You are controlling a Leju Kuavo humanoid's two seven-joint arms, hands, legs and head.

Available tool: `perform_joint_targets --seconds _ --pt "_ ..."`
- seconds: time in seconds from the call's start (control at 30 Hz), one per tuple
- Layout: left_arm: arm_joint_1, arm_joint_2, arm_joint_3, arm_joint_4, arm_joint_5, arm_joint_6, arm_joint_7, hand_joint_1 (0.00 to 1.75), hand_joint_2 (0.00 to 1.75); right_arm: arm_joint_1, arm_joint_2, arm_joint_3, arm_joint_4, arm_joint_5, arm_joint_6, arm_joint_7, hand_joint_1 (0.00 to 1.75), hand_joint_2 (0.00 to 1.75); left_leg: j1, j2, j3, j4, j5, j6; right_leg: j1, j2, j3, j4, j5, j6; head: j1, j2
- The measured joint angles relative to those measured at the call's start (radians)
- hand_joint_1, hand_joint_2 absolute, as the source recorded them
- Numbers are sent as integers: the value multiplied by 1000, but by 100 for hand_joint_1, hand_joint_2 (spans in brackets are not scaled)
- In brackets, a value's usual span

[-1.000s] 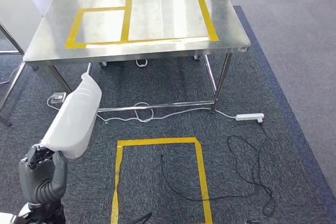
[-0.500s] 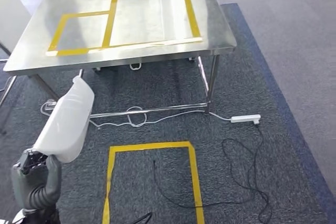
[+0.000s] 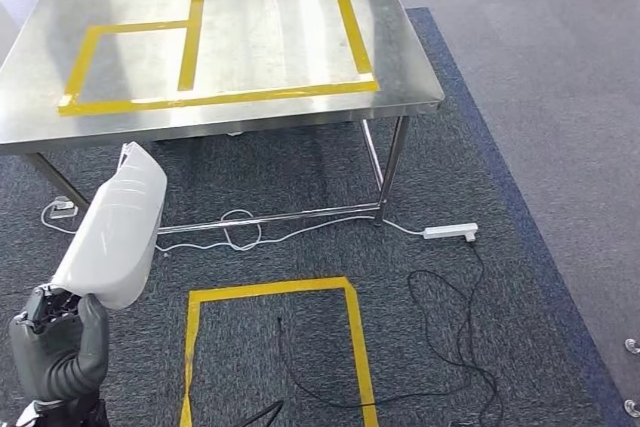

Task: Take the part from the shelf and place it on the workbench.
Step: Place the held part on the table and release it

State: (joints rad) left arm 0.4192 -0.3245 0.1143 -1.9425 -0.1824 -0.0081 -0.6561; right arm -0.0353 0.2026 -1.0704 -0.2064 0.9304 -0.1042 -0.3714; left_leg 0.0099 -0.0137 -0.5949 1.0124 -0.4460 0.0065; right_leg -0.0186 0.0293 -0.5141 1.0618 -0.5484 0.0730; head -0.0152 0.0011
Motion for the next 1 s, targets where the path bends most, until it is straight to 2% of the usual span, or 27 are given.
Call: perform_joint_targets --seconds 0.03,0.1,0.13,0.17,0.2,0.27,0.3,0.33,0.37,0.4,0.47,0.53,0.63,0.67,0.7,0.73,0.77,0.8,0.87,0.9,1.0 --pt "0 -1 0 0 0 0 0 175 175 -2 0 0 0 -1 -2 2 0 175 0 2 9 -1 -5 4 0 -9 -24 45 -19 3 1 0" --pt "-1 -2 0 0 0 -1 0 175 175 -4 0 0 0 -2 -9 5 0 175 -3 7 23 -1 -18 12 2 -20 -104 177 -65 4 1 0" --pt "-1 -2 0 0 0 -1 0 175 175 -2 0 0 0 -3 -12 6 0 175 -5 9 30 -1 -25 13 3 -21 -142 229 -78 3 1 0" --pt "0 -2 0 0 0 -1 0 175 175 0 0 0 0 -3 -15 7 0 175 -7 9 39 -1 -32 15 5 -21 -167 249 -71 1 1 0" --pt "0 -2 0 0 0 -1 0 175 175 2 0 0 0 -3 -16 8 0 175 -8 9 51 -1 -40 15 7 -21 -173 230 -43 -1 1 0" --pt "0 -2 -1 0 0 -1 0 175 175 3 0 0 0 -4 -18 8 0 175 -8 10 78 -1 -59 12 12 -24 -144 113 54 -11 2 0" --pt "-1 -2 -2 0 0 -1 0 175 175 2 0 0 0 -4 -18 8 0 175 -9 11 89 0 -68 8 15 -27 -127 55 79 -16 2 0" --pt "-1 -2 -2 0 0 -1 0 175 175 1 0 0 0 -4 -18 9 0 175 -10 12 95 0 -75 3 18 -30 -115 18 92 -23 2 0" --pt "-1 -2 -3 0 0 -1 0 175 175 1 0 0 0 -4 -18 9 0 175 -11 13 99 2 -79 -3 21 -31 -111 3 93 -31 1 0" --pt "-1 -1 -3 0 0 -1 0 175 175 1 0 0 0 -4 -18 9 0 175 -12 13 102 2 -81 -9 22 -32 -110 0 86 -39 0 0" --pt "-1 -1 -4 -1 0 -1 0 175 175 2 0 -1 0 -3 -17 9 0 175 -13 13 105 11 -84 -20 19 -28 -97 -6 94 -53 -2 0" --pt "-4 0 -5 -2 0 -1 0 175 175 1 0 -1 0 -1 -17 9 0 175 -12 13 74 70 -103 -30 13 -25 -81 -14 93 -62 -6 0" --pt "-5 1 -6 -2 0 -1 0 175 175 -1 -1 -1 0 0 -17 9 0 175 -7 13 -42 236 -168 -43 9 -22 -71 -17 82 -67 -11 0" --pt "-4 1 -6 -2 0 -1 0 175 175 0 -1 -1 0 0 -17 9 0 175 -5 13 -70 260 -170 -45 8 -20 -65 -17 76 -66 -11 0" --pt "-4 2 -6 -2 0 -1 0 175 175 1 -1 -1 0 0 -17 9 0 175 -3 13 -82 253 -150 -47 7 -18 -57 -17 70 -64 -11 0" --pt "-4 2 -6 -2 0 -1 0 175 175 1 0 -1 0 0 -17 9 0 175 -2 13 -77 214 -107 -47 5 -16 -47 -17 63 -61 -11 0" --pt "-4 2 -6 -2 0 -1 0 175 175 2 0 -1 0 0 -17 9 0 175 0 13 -61 153 -52 -48 3 -14 -40 -18 56 -57 -12 0" --pt "-4 2 -6 -2 0 -1 0 175 175 1 0 -1 0 1 -17 9 0 175 0 14 -43 95 -19 -47 3 -11 -31 -18 49 -51 -13 0" --pt "-5 3 -6 -2 0 -1 0 175 175 0 -1 -1 0 1 -18 11 0 175 -2 15 -23 23 3 -38 4 -9 -23 -20 39 -37 -18 0" --pt "-4 4 -7 -2 0 -1 0 175 175 0 -1 -1 0 1 -18 12 0 175 -4 16 -20 13 -6 -30 6 -8 -17 -21 38 -28 -20 0" --pt "-4 5 -8 -2 0 -1 0 175 175 -1 -1 -1 0 3 -19 17 0 175 -1 14 -2 3 -1 -6 6 -14 -12 -8 25 -10 -19 0"
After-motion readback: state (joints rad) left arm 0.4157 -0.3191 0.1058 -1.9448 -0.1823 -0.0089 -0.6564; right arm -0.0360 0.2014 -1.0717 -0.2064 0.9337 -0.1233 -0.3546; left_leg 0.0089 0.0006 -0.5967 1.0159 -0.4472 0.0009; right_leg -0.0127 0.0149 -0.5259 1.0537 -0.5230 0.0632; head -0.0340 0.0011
